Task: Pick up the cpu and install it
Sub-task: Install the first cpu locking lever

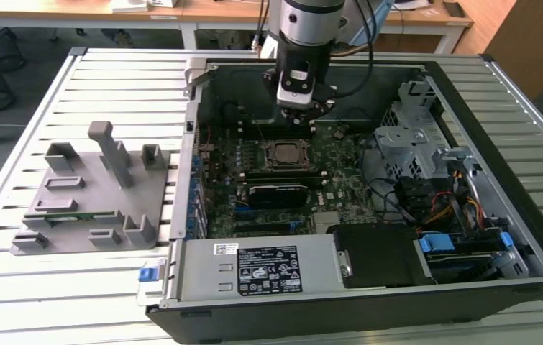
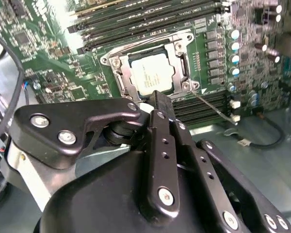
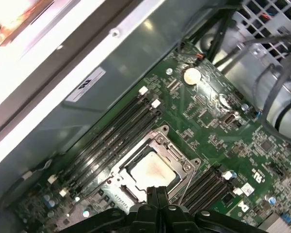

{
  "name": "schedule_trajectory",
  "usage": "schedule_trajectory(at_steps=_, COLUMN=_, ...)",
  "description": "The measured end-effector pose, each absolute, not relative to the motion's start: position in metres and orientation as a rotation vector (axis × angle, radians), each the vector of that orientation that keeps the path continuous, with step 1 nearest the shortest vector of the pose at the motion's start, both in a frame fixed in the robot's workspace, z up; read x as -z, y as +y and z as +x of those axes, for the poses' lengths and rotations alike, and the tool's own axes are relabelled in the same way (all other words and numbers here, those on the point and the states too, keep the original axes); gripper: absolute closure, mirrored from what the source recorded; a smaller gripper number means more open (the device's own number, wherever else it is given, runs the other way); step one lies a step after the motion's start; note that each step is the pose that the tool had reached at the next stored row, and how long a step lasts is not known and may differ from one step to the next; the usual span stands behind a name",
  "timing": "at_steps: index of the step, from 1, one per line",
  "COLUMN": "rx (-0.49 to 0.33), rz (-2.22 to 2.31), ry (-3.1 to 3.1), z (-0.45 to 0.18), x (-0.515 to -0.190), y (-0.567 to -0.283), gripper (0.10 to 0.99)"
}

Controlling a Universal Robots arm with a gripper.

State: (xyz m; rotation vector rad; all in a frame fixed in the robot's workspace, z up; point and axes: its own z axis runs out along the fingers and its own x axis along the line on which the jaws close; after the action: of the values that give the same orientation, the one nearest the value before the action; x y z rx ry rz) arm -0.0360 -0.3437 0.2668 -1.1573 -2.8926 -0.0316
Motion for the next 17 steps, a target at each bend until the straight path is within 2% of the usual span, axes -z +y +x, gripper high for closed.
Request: schedule_trajectory(at_steps=17, rx=0.025, rz=-0.699, ry=-3.034, z=-0.0360, x=-0.2651, y=-0.3437, gripper=0.980)
